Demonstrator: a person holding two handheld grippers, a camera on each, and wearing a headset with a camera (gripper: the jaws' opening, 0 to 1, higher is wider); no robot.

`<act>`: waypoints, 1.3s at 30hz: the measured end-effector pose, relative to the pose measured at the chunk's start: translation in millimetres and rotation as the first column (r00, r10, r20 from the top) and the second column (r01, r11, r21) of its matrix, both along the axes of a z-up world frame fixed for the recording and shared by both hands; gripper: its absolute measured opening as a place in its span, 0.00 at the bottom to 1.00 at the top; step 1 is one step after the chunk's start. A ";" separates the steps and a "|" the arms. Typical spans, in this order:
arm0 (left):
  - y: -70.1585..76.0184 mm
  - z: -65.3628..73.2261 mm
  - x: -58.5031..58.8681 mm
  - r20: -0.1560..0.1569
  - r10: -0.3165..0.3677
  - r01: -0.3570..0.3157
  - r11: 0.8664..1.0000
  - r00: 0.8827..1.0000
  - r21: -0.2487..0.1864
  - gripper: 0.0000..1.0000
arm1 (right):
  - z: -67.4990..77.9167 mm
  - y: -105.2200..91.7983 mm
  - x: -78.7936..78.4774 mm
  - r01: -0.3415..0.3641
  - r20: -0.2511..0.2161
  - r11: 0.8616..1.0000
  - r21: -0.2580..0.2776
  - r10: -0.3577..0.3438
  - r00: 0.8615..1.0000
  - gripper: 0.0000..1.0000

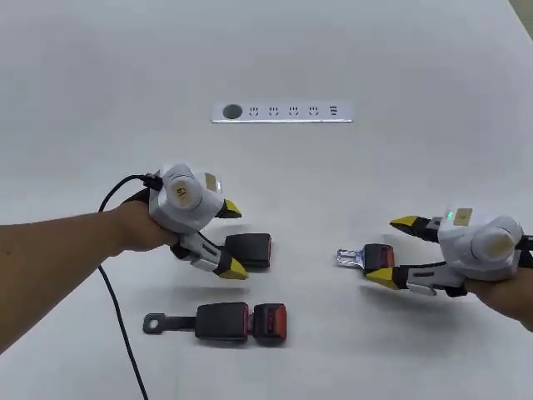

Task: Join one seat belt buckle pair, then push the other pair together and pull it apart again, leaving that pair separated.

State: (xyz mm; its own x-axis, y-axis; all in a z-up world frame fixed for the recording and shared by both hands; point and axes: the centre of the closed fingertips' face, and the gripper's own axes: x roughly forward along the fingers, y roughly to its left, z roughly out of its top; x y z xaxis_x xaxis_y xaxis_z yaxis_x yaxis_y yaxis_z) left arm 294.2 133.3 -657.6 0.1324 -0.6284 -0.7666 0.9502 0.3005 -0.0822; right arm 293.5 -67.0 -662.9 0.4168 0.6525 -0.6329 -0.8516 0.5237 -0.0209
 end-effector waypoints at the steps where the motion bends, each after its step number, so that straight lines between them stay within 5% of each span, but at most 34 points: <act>1: 7.6 -1.2 4.1 0.002 0.037 -0.037 0.999 0.999 -0.007 0.76 | 3.7 0.7 -0.2 0.021 0.001 1.000 0.011 -0.021 1.000 0.62; 7: 22.7 20.2 2.9 -0.001 0.229 -0.228 0.969 0.973 -0.092 0.88 | 18.4 1.2 4.8 0.147 0.047 0.987 0.059 -0.150 0.988 0.71; 15: 58.6 44.6 -2.2 -0.021 0.459 -0.454 0.870 0.888 -0.193 1.00 | 35.8 6.9 1.1 0.252 0.106 0.962 0.102 -0.262 0.959 0.83; 18: 66.2 52.8 -10.0 -0.007 0.469 -0.461 0.866 0.883 -0.193 1.00 | 39.7 7.9 -1.8 0.277 0.125 0.955 0.106 -0.289 0.949 0.86; 20: 74.4 55.8 -13.4 -0.015 0.509 -0.498 0.836 0.861 -0.230 1.00 | 48.2 9.7 -7.6 0.309 0.125 0.943 0.125 -0.324 0.938 0.89; 25: 81.7 61.6 -30.7 -0.004 0.530 -0.516 0.823 0.848 -0.238 1.00 | 54.8 10.6 -13.4 0.335 0.147 0.931 0.144 -0.355 0.923 0.92; 27: 82.8 71.0 -38.3 0.019 0.551 -0.526 0.806 0.834 -0.273 1.00 | 58.0 11.1 -18.4 0.352 0.142 0.921 0.163 -0.375 0.916 0.92; 30: 91.8 71.7 -51.8 0.009 0.584 -0.556 0.777 0.812 -0.294 1.00 | 65.7 14.2 -34.6 0.377 0.137 0.910 0.175 -0.401 0.906 0.93; 34: 103.8 70.9 -65.4 0.014 0.596 -0.566 0.770 0.803 -0.295 1.00 | 71.2 15.5 -45.9 0.383 0.142 0.905 0.185 -0.410 0.901 0.93; 39: 116.9 83.2 -81.2 0.022 0.630 -0.590 0.738 0.776 -0.328 1.00 | 80.7 19.1 -61.5 0.384 0.156 0.903 0.192 -0.415 0.896 0.93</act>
State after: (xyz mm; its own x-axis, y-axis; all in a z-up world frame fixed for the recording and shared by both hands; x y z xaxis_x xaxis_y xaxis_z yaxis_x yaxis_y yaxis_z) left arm 213.0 250.2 -574.5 0.6440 -0.5654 -0.5153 0.5786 0.8006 -0.1554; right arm 232.0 -48.0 -582.2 0.7640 0.4876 -0.4227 -0.5576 0.8284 -0.0523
